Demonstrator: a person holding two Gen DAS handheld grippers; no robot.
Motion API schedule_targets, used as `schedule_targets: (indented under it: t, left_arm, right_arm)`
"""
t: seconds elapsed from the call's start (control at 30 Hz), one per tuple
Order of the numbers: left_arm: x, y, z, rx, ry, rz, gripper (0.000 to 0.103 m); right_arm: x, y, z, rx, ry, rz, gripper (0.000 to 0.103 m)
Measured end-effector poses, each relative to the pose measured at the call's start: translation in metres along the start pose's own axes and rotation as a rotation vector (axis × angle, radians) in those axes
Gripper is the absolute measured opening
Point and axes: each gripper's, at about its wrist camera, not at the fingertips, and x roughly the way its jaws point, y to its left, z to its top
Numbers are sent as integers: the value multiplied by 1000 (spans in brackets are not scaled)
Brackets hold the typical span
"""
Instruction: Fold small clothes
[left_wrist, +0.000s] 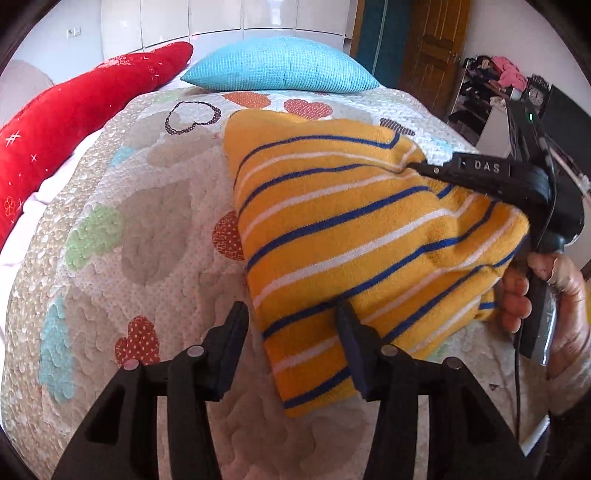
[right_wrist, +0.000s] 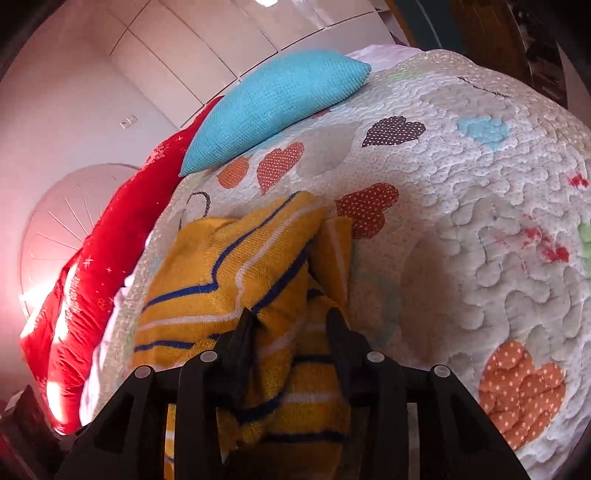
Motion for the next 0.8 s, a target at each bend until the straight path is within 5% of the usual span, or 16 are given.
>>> schedule_targets:
  t: [0.07,0.13,0.2,0.27,0.43,0.47,0.6,0.7,0.8]
  left_arm:
    - [-20,14,3,-27,-52,-23,54]
    - [-29,33,11,-77,-90,-30,86]
    - [-22,51,23,-144,-99,-83,92]
    - [5,58,36,-169,-20,-165,92]
    - [73,43,50,-221,187,-428,92]
    - [76,37,50,-214,192,-424,91]
    - [46,32,61,-188,147,-382,45]
    - [14,38,69,-153,98,-355,43]
    - [4,45,65,-140,103,-287,48]
  right_arm:
    - [-22,-4,-3,41,-31,8,65]
    - [-37,-9,-7,58,-58,24,76]
    - [-33,-13,-9,72,-24,48,80]
    - [-17,-16,-11,87,36,57,80]
    - [8,-16,-12,146,49,143,80]
    - [13,-14,-11,174,77,199,58]
    - [8,4,-6,207,81,345,54]
    - [-2,19,-7,167,55,408,53]
    - [1,25,-17,101,54,236,58]
